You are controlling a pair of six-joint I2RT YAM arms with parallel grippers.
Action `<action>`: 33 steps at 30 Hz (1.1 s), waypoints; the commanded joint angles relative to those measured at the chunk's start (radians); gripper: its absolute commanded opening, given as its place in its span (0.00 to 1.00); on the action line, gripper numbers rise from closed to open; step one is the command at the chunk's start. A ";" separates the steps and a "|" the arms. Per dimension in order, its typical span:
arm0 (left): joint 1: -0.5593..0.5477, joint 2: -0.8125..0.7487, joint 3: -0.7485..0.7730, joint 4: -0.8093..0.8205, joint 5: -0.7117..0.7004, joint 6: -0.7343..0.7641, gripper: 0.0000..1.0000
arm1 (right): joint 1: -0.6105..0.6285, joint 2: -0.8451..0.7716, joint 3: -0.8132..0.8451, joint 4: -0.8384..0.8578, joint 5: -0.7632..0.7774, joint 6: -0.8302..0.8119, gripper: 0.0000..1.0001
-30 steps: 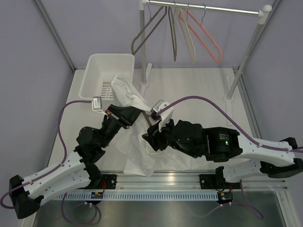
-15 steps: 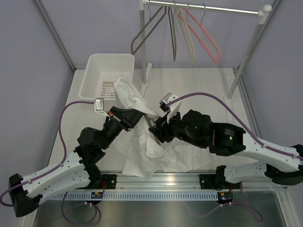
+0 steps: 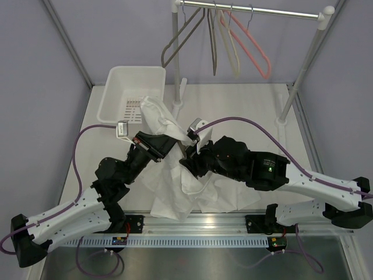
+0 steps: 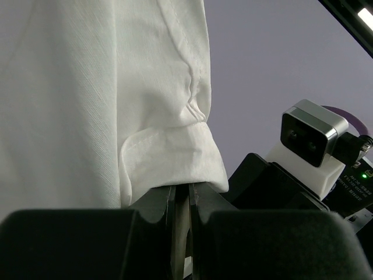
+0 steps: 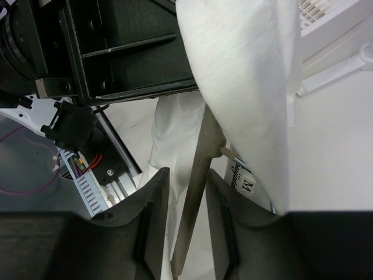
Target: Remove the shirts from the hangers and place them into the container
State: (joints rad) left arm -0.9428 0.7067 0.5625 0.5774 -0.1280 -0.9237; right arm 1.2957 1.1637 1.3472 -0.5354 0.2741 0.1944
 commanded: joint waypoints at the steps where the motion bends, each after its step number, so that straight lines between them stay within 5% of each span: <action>1: -0.013 -0.032 0.033 0.110 0.011 -0.026 0.00 | -0.021 -0.016 -0.014 0.046 -0.004 -0.024 0.33; 5: -0.013 -0.030 0.036 0.061 0.021 -0.041 0.01 | -0.022 -0.019 0.004 0.014 0.040 -0.024 0.02; 7: -0.013 -0.021 0.037 0.038 0.045 -0.041 0.05 | -0.022 -0.022 0.012 -0.015 0.077 -0.024 0.00; 9: -0.013 -0.009 0.039 -0.017 0.068 -0.061 0.24 | -0.027 -0.027 0.027 -0.041 0.112 -0.020 0.00; 16: -0.066 -0.006 -0.010 -0.109 0.122 -0.075 0.68 | -0.061 -0.012 0.099 -0.149 0.198 -0.006 0.00; 22: -0.178 -0.117 0.038 -0.357 -0.028 0.043 0.71 | -0.076 -0.042 0.102 -0.248 0.209 0.025 0.00; 26: -0.189 -0.217 0.172 -0.678 -0.200 0.211 0.71 | -0.078 -0.120 0.043 -0.319 0.101 0.082 0.00; 33: -0.188 -0.113 0.438 -0.936 -0.449 0.443 0.85 | -0.078 -0.211 -0.016 -0.380 -0.168 0.145 0.00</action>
State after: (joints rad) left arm -1.1278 0.5339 0.9241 -0.2306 -0.4255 -0.6403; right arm 1.2240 0.9730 1.3411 -0.8936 0.2813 0.2974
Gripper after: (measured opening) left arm 0.831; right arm 0.052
